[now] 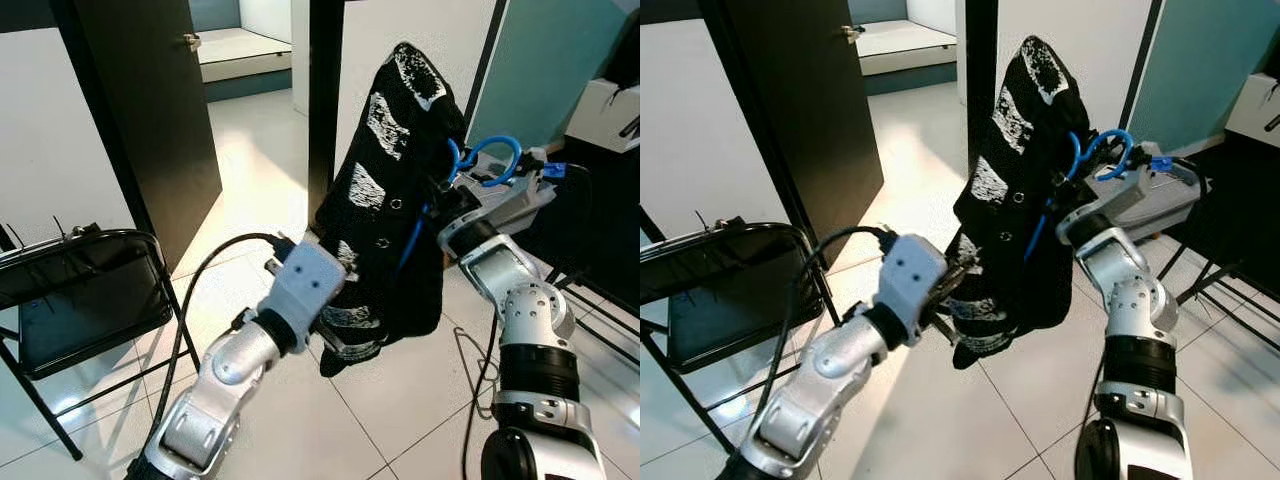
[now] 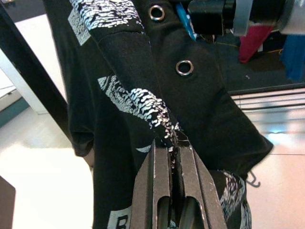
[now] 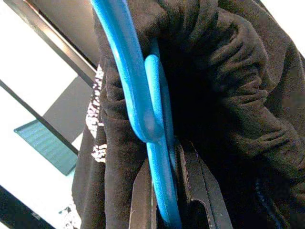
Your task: Hang hanger
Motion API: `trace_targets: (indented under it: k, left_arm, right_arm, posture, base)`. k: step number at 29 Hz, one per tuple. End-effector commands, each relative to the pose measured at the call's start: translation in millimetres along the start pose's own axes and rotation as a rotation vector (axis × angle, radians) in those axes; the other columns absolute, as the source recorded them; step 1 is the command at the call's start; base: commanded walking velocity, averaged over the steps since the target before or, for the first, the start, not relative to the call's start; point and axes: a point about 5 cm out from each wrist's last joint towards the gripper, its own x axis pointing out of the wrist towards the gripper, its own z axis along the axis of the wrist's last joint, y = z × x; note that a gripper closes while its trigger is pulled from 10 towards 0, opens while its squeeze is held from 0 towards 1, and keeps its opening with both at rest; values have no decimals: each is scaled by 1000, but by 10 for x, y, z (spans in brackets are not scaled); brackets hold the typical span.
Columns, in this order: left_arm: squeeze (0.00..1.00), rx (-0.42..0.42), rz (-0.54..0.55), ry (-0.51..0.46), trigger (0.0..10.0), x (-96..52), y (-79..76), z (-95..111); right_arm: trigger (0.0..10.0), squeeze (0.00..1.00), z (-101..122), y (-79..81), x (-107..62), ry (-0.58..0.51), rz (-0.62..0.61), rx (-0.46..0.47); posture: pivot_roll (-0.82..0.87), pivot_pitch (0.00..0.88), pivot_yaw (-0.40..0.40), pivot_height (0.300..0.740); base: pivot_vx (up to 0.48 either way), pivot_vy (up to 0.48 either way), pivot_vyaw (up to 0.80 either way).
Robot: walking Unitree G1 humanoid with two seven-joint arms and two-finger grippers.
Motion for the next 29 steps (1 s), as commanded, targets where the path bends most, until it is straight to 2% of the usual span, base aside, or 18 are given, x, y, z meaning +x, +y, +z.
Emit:
trace_targets:
  k: [1, 2, 9, 10, 11, 13, 14, 16, 17, 18, 19, 22, 24, 25, 26, 27, 28, 29]
  left_arm:
    - [0, 25, -46, 74, 3882, -47, -42, -146]
    - [0, 60, -118, 99, 10000, -77, -119, -191]
    - [0, 90, -197, 140, 10000, -131, -199, -252]
    - [373, 105, -207, 168, 10000, -152, -198, -292]
    - [373, 105, -207, 168, 10000, -152, -198, -292]
    - [459, 118, -220, 193, 10000, -171, -201, -330]
    - [635, 117, -239, 206, 10000, -191, -210, -349]
    - [635, 117, -239, 206, 10000, -191, -210, -349]
    - [929, 103, -265, 210, 10000, -210, -228, -349]
    - [929, 103, -265, 210, 10000, -210, -228, -349]
    - [1000, 95, -287, 207, 10000, -222, -242, -336]
    - [1000, 95, -287, 207, 10000, -222, -242, -336]
    - [1000, 52, -331, 200, 10000, -254, -248, -295]
    - [1000, 4, -354, 189, 10000, -299, -154, -226]
    - [1000, 4, -354, 189, 10000, -299, -154, -226]
    - [996, 2, -360, 151, 10000, -340, -5, -129]
    - [0, -6, -304, 95, 10000, -349, 227, 12]
    - [0, -6, -304, 95, 10000, -349, 227, 12]
  right_arm:
    - [10000, 0, 193, 74, 33, -91, 26, 26]
    - [10000, 0, 171, 84, 35, -79, 32, 16]
    - [10000, 0, 109, 138, 40, -39, 62, -43]
    - [10000, 0, 104, 148, 41, -32, 67, -53]
    - [10000, 0, 104, 148, 41, -32, 67, -53]
    - [10000, 0, 105, 154, 41, -25, 69, -61]
    - [10000, 0, 101, 156, 36, -7, 72, -87]
    - [10000, 0, 101, 156, 36, -7, 72, -87]
    - [10000, 0, 87, 159, 32, 17, 77, -121]
    - [10000, 0, 87, 159, 32, 17, 77, -121]
    - [10000, 0, 65, 163, 24, 46, 85, -157]
    - [10000, 0, 65, 163, 24, 46, 85, -157]
    - [10000, 0, 36, 167, 2, 86, 104, -207]
    - [10000, 0, 12, 163, -46, 137, 137, -276]
    - [10000, 0, 12, 163, -46, 137, 137, -276]
    - [10000, 0, -7, 139, -103, 185, 166, -340]
    - [10000, 0, -18, 104, -170, 232, 194, -403]
    - [10000, 0, -18, 104, -170, 232, 194, -403]
  posture:
    - [4, 0, -2, 740]
    - [6, 0, -3, 740]
    - [6, 0, -4, 740]
    - [6, 0, -4, 740]
    - [6, 0, -4, 740]
    - [6, 0, -4, 740]
    - [6, 0, -5, 740]
    - [6, 0, -5, 740]
    - [6, 0, -6, 740]
    - [6, 0, -6, 740]
    - [5, 0, -6, 740]
    - [5, 0, -6, 740]
    - [3, 0, -5, 740]
    - [3, 0, -5, 740]
    - [3, 0, -5, 740]
    - [6, 0, -10, 740]
    - [9, 0, -11, 740]
    - [9, 0, -11, 740]
  base:
    - [0, 0, 0]
    - [0, 0, 0]
    - [0, 0, 0]
    - [0, 0, 0]
    - [0, 0, 0]
    - [0, 0, 0]
    - [0, 0, 0]
    - [0, 0, 0]
    - [0, 0, 0]
    - [0, 0, 0]
    - [0, 0, 0]
    - [0, 0, 0]
    - [0, 0, 0]
    - [0, 0, 0]
    - [0, 0, 0]
    - [0, 0, 0]
    - [0, 0, 0]
    - [0, 0, 0]
